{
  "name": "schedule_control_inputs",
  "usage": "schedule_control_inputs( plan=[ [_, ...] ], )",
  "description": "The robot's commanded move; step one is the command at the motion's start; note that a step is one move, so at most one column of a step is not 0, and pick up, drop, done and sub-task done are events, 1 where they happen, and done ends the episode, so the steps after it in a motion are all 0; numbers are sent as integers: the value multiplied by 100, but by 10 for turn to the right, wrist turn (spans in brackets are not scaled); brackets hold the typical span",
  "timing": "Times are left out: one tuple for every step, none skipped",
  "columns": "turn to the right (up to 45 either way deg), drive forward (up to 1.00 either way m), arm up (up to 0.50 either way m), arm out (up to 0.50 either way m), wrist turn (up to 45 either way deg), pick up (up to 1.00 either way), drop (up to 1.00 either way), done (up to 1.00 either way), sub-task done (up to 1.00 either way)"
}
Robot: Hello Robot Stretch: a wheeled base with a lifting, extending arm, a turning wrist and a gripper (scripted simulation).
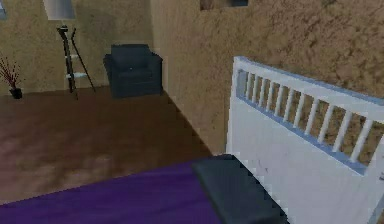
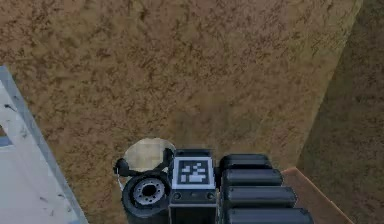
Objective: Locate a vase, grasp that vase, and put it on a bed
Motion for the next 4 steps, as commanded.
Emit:
schedule_control_inputs(
  plan=[
    [450, 0, 0, 0, 0, 0, 0, 0, 0],
    [450, 0, 0, 0, 0, 0, 0, 0, 0],
    [420, 0, 0, 0, 0, 0, 0, 0, 0],
    [-450, 0, 0, 0, 0, 0, 0, 0, 0]
  ],
)
